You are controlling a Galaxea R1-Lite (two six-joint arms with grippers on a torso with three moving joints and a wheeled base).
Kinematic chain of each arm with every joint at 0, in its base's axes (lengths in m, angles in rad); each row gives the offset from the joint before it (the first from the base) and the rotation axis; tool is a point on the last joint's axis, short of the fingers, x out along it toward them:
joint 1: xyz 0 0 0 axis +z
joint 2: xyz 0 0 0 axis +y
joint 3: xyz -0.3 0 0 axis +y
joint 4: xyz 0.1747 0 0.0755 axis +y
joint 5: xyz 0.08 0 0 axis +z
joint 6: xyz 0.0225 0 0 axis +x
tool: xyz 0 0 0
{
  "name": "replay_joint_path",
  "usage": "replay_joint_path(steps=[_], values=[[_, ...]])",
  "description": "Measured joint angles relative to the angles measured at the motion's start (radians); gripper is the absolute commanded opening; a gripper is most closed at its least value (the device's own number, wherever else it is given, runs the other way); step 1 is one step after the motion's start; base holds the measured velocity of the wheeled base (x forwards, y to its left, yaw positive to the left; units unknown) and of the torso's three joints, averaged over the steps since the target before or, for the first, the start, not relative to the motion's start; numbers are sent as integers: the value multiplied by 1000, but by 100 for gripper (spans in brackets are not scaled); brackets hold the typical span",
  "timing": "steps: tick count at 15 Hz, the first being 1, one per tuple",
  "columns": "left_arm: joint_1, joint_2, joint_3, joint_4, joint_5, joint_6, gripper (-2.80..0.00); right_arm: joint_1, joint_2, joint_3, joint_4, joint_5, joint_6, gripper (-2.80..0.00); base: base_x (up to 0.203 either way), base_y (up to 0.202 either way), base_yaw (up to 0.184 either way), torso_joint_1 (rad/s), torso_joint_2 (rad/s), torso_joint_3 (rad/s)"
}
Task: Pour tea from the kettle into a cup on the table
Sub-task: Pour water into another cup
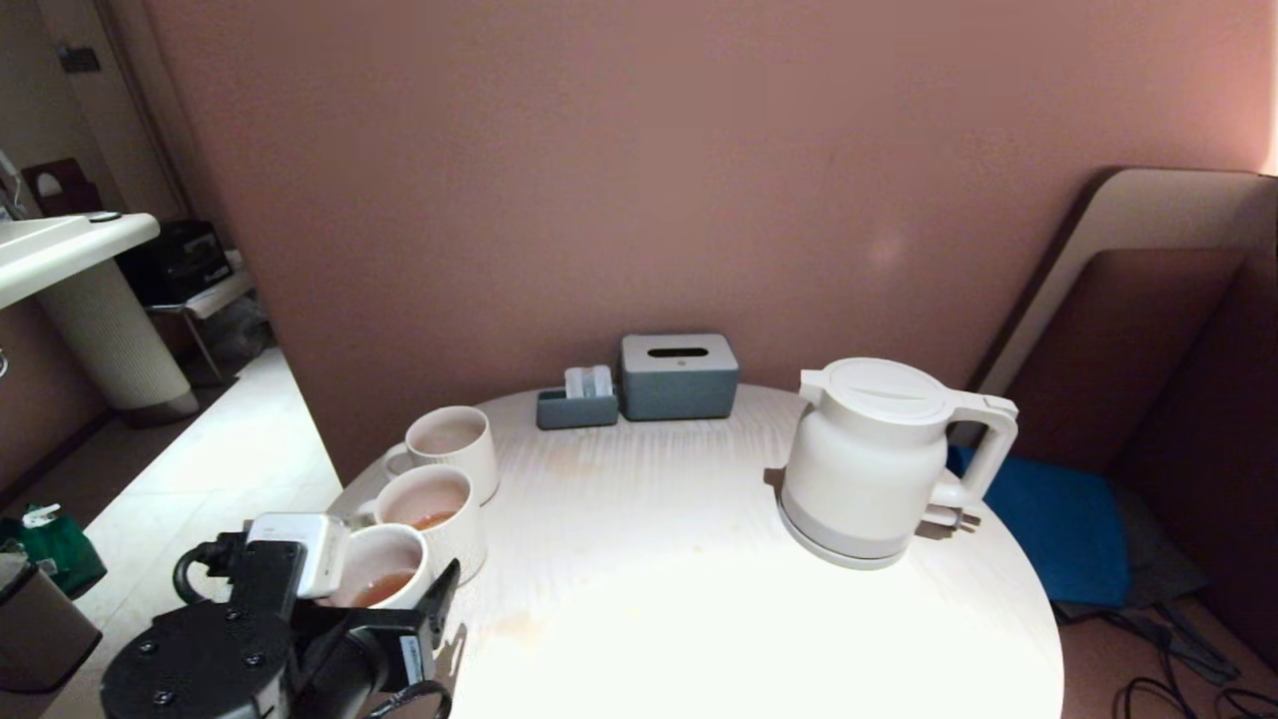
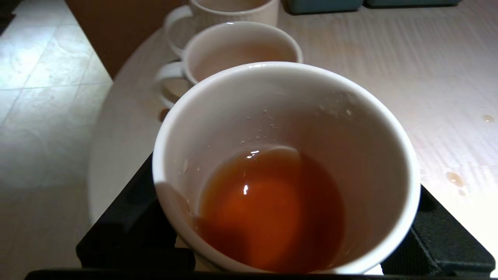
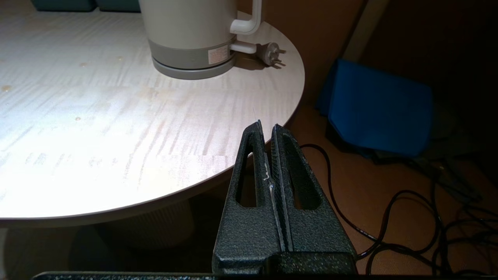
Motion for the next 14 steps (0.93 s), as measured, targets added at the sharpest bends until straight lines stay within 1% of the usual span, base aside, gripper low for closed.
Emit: replay_joint_path(steps=[1,3,5,7,9,11,12,14], values=[[28,-33,20,1,-22,20,-280,0,0,0,0,0,0,-280,0,0,0,0,0,0],[108,-92,47,6,-70,68,-280,0,0,0,0,0,0,-280,0,0,0,0,0,0],[190,-154,54,51,-130,108,-280,0,0,0,0,0,0,-280,0,0,0,0,0,0],[258,-229,27,152,-190,120,-280,0,0,0,0,0,0,-280,0,0,0,0,0,0],[323,-307,-44,301,-250,122,-280,0,0,0,0,0,0,-280,0,0,0,0,0,0],[404,-360,-122,451,-319,126,-280,0,0,0,0,0,0,-280,0,0,0,0,0,0],[445,-368,-154,494,-355,134,-280,0,0,0,0,0,0,-280,0,0,0,0,0,0],[516,-348,-193,508,-418,173,-280,0,0,0,-1,0,0,-280,0,0,0,0,0,0]])
